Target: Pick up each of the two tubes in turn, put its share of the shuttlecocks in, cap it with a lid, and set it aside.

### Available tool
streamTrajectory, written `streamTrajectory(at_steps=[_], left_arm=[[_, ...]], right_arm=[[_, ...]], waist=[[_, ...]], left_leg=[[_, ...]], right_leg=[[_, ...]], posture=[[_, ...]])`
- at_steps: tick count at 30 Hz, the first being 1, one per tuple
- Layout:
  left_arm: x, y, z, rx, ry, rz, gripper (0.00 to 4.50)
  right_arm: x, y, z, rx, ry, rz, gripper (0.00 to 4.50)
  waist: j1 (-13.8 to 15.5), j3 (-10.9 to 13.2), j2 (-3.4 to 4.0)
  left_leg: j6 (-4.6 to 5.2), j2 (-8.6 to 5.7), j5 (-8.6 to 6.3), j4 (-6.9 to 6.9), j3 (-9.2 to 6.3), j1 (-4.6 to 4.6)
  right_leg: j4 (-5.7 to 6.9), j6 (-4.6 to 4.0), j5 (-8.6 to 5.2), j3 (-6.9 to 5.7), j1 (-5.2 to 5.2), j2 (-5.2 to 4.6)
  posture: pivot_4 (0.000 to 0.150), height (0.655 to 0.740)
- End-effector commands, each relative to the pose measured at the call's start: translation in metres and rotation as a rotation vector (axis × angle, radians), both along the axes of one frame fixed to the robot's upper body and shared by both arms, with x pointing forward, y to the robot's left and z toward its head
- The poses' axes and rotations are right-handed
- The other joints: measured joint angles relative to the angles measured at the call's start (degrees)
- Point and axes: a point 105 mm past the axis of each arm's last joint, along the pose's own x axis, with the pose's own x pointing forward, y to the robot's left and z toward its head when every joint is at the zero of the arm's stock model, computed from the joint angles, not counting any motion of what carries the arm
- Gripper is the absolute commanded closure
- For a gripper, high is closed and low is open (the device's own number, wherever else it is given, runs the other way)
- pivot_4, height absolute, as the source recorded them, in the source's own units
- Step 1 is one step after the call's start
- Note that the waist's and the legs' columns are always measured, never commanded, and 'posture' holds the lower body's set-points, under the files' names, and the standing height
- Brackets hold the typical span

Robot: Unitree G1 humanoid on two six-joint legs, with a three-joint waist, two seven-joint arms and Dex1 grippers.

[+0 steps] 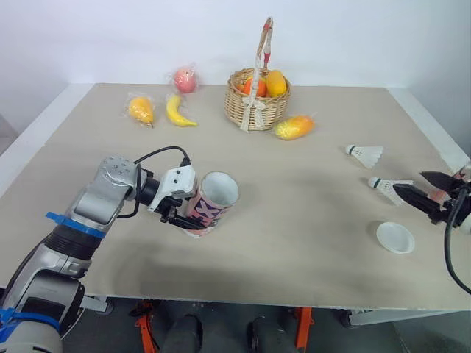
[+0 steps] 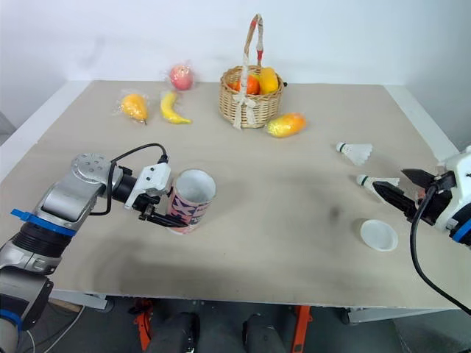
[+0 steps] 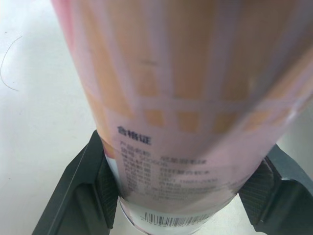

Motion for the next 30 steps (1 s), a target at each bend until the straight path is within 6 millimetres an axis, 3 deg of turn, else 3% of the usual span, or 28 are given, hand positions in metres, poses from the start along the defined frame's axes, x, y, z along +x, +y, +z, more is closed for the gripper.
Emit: streamTrajectory(at_steps=[1, 8, 16, 19, 25, 28, 30], left_arm=[[-0.003, -0.003, -0.004, 0.012, 0.011, -0.023, 1.57], [-0.004, 0.002, -0.004, 0.013, 0.015, -0.01, 1.57], [-0.004, 0.004, -0.005, 0.012, 0.015, -0.003, 1.57], [-0.004, 0.004, -0.005, 0.01, 0.016, -0.001, 1.57], [-0.004, 0.005, -0.005, 0.007, 0.016, 0.004, 1.57], [-0.005, 0.006, -0.005, 0.007, 0.017, 0.006, 1.57], [-0.005, 0.007, -0.005, 0.008, 0.019, 0.006, 1.57]], right_arm=[[0.006, -0.015, -0.006, 0.003, 0.002, -0.071, 0.73], [0.019, -0.024, -0.034, 0.077, 0.061, -0.115, 0.73], [0.038, -0.012, -0.041, 0.111, 0.085, -0.07, 0.73], [0.045, -0.007, -0.045, 0.111, 0.098, -0.06, 1.64], [0.051, 0.0, -0.042, 0.093, 0.09, -0.031, 4.47], [0.051, 0.019, -0.017, 0.041, 0.036, 0.056, 4.47], [0.044, 0.052, 0.009, -0.026, -0.021, 0.211, 4.47]], waist=[[0.0, 0.0, 0.01], [-0.1, 0.0, 0.03], [-0.2, 0.0, 0.03], [-0.2, 0.0, 0.03], [-0.1, 0.0, 0.03], [-0.2, 0.0, 0.06], [-0.2, 0.0, 0.17]], left_leg=[[0.0, -0.01, 0.0, 0.0, 0.01, 0.0], [0.0, -0.01, 0.0, -0.04, 0.12, 0.0], [0.0, 0.01, 0.0, -0.05, 0.15, 0.0], [0.0, 0.03, 0.0, -0.05, 0.14, 0.0], [0.0, 0.04, -0.01, -0.05, 0.16, -0.01], [0.0, 0.05, -0.01, -0.06, 0.16, 0.0], [0.0, 0.05, -0.01, -0.07, 0.17, -0.01]], right_leg=[[0.0, 0.0, 0.01, 0.03, -0.01, -0.01], [0.0, -0.07, 0.05, 0.13, -0.05, 0.0], [0.0, -0.22, 0.15, 0.15, -0.08, 0.12], [-0.01, -0.25, 0.17, 0.15, -0.08, 0.17], [-0.01, -0.29, 0.19, 0.18, -0.1, 0.17], [-0.01, -0.3, 0.2, 0.18, -0.11, 0.18], [0.0, -0.29, 0.2, 0.2, -0.15, 0.19]], posture=[[0.15, 0.74], [0.15, 0.74], [0.15, 0.74], [0.15, 0.74], [0.15, 0.74], [0.15, 0.74], [0.15, 0.74]])
